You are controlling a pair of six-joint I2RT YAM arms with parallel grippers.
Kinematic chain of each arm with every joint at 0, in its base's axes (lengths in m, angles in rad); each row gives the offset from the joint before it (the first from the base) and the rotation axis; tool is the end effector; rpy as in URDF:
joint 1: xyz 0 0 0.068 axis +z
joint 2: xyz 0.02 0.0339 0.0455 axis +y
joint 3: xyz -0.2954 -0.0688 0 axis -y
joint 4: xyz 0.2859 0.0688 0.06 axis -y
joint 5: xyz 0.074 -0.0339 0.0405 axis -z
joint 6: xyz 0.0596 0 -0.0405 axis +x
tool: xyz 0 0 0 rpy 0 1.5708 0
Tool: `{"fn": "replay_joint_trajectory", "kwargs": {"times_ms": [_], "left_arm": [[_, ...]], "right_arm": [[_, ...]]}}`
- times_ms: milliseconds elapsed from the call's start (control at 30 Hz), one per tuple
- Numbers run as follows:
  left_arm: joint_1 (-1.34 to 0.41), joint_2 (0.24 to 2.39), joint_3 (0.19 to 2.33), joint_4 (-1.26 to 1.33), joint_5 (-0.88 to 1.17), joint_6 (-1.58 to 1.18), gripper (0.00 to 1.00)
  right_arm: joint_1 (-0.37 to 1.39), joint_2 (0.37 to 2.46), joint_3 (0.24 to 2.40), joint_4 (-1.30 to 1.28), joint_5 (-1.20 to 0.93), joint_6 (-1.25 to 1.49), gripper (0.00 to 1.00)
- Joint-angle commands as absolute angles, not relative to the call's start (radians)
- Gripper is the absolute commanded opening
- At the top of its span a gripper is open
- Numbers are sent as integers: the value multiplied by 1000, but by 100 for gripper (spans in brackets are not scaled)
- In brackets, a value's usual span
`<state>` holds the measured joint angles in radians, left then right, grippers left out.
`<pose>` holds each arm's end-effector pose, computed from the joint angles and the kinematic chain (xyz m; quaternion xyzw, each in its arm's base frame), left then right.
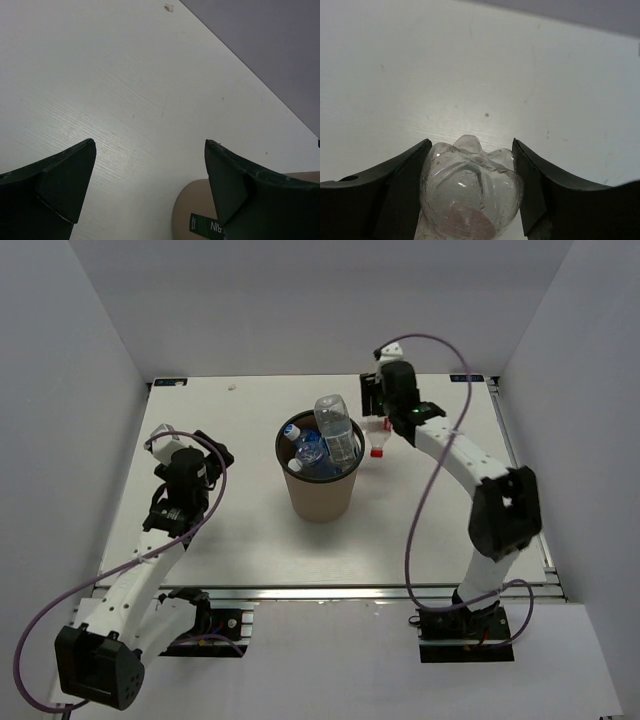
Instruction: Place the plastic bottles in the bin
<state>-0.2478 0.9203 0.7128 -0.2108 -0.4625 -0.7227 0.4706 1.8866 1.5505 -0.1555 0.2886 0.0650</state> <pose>0.2485 -0.0354 0.2967 -0.3134 0.7639 -0.0774 0.5588 0.4685 0.2193 0.2947 -0.0986 0.8465 0.0156 0.5230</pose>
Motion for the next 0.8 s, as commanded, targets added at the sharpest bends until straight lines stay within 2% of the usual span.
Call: {"fn": "replay_joint_trajectory", "kwargs": {"times_ms": [0,167,333,433,500,633,767], "left_arm": [[-245,894,698,-227,-446,-724,98],[-245,879,693,-239,-443,-718,98],[-244,865,686,-229,-430,-718,98],[-245,865,686,-227,-416,-719,98],[-245,864,683,-229,-411,-722,98],[-245,861,680,-233,-411,-729,98],[-245,851,681,-242,-410,-733,98]], "right_arm": [[463,1645,1499,58,298,29,24],[465,1392,1364,218,131,41,23],[494,1284,1284,340,-172,61,22],[541,1259,1229,435,-267,61,22],[567,1267,1213,463,-271,51,22],[638,1275,1108,703,-289,6,20],[655,1307,1060,836,-279,21,18]]}}
